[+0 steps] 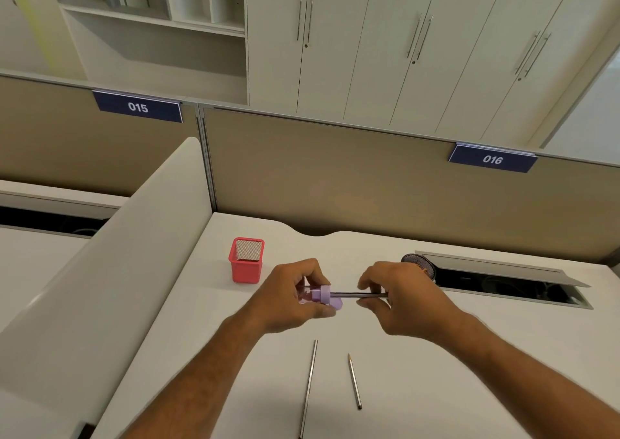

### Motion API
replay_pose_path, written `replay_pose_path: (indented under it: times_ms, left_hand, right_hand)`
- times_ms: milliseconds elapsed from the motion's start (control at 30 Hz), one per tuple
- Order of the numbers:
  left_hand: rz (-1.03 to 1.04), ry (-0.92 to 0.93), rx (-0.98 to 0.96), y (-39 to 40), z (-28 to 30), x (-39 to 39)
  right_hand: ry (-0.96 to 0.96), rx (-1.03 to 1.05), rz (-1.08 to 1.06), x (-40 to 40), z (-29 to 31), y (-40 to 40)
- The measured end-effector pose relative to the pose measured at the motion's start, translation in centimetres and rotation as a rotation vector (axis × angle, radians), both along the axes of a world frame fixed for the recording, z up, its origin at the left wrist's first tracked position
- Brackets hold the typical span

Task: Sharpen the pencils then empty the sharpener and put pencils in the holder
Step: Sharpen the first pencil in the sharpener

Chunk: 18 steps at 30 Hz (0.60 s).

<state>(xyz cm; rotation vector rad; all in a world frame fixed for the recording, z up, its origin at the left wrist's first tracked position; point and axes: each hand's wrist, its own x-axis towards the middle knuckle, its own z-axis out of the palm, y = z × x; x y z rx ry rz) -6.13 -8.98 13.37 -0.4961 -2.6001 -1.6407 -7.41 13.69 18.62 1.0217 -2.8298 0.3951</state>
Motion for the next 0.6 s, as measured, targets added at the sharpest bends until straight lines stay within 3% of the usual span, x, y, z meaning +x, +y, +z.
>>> replay_pose_path:
  times_ms: [200,300,400,600]
  left_hand:
    - [-0.072,-0.085,0.082,-0.4,-0.4,0.1]
    - [-0.058,-0.044,0.104,0.0,0.0,0.3]
    - [-0.008,0.061,0.065,0.3,0.4,0.2]
    - [0.038,0.342,0.024,0.3,-0.4,-0.4]
  right_hand:
    - [0.445,0.04,0.183,0.4,-1.6,0.7]
    - [0.552,0.057,0.171,0.5,-1.7,0.8]
    - [0.461,0.043,0.137,0.4,-1.9,0.9]
    - [0.003,-0.066,-0.003,-0.6,-1.0,0.6]
